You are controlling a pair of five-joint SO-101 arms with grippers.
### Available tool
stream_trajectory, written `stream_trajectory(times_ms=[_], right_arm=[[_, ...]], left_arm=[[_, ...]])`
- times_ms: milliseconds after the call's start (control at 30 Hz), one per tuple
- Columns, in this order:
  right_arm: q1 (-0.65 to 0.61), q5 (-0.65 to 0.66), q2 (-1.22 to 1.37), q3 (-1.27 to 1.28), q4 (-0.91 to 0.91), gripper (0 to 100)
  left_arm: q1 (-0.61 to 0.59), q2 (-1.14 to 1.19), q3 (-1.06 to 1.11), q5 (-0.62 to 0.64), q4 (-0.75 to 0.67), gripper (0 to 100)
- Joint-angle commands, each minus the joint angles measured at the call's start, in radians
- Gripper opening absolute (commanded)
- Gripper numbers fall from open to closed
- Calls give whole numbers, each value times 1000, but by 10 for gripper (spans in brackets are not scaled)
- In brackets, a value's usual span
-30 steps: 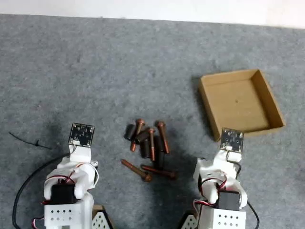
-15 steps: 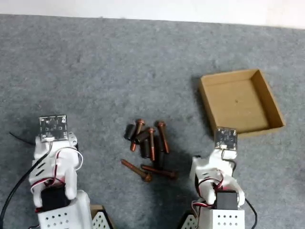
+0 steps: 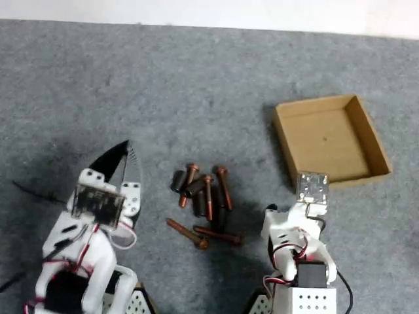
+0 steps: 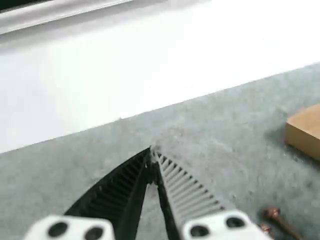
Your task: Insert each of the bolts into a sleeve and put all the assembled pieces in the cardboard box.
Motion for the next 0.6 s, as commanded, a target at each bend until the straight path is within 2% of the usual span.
stream_trajectory(times_ms=[0, 233, 300, 433, 467, 567], right_arm=[[13, -5, -13, 157, -7, 245], [22, -3, -13, 157, -10, 245], [68, -3, -13, 157, -12, 245], [236, -3, -13, 117, -12, 245], [268, -2, -13, 88, -12, 245], [323, 38, -13, 12, -12, 245]], left_arm=[[35, 286, -73, 3, -66, 6], [142, 631, -113, 2, -75, 6], [174, 682, -4, 2, -172, 6], [171, 679, 245, -5, -528, 6], [157, 656, 266, -5, -574, 6], [120, 585, 292, 0, -578, 5]])
